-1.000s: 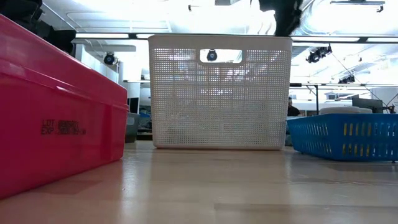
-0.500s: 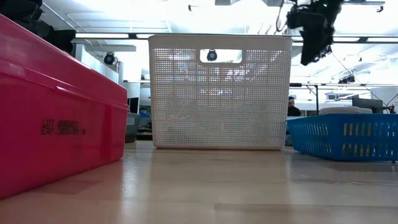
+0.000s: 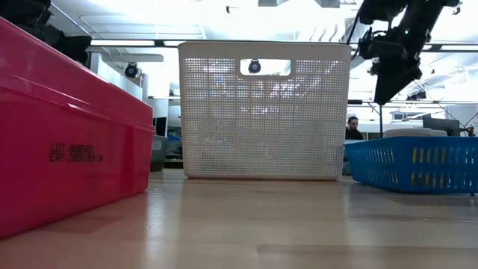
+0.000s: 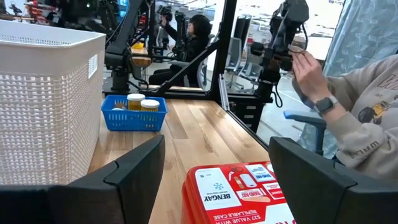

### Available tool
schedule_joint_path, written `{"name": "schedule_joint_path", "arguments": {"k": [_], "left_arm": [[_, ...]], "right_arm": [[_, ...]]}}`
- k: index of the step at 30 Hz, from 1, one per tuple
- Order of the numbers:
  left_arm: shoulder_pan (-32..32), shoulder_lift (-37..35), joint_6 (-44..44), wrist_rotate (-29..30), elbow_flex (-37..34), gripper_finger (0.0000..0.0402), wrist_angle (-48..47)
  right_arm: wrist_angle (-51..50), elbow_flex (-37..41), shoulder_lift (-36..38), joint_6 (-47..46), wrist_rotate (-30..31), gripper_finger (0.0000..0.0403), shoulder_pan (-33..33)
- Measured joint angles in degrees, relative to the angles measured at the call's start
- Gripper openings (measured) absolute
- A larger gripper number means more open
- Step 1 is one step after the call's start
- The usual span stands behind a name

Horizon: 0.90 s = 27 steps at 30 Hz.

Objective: Pick & place medical supplies in basket/bin
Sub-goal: Put the patient gown into the large white bin

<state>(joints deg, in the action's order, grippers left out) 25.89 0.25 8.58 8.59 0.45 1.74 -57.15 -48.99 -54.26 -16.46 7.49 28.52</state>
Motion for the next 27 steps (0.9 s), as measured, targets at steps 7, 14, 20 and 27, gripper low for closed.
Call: {"name": "schedule_joint_path", "arguments": {"k": [7, 14, 20, 27], "left_arm": [[0.0, -0.01, -0.01, 0.14, 0.0, 0.0281, 0.0], [0.0, -0.02, -0.02, 0.12, 0.0, 0.0281, 0.0], [0.0, 0.0, -0.02, 0.1, 0.0, 0.0281, 0.0], [0.0, 0.0, -0.02, 0.1, 0.0, 0.0281, 0.0]], "right_arm": [[4.1, 4.77, 0.0, -1.97, 0.31, 0.0121, 0.0], [6.11, 7.96, -0.07, -4.39, -0.1, 0.0121, -0.01], [6.73, 7.96, -0.06, -6.63, 0.0, 0.0121, -0.01], [11.43, 7.96, -0.45, -10.39, 0.04, 0.0121, -0.03]]}}
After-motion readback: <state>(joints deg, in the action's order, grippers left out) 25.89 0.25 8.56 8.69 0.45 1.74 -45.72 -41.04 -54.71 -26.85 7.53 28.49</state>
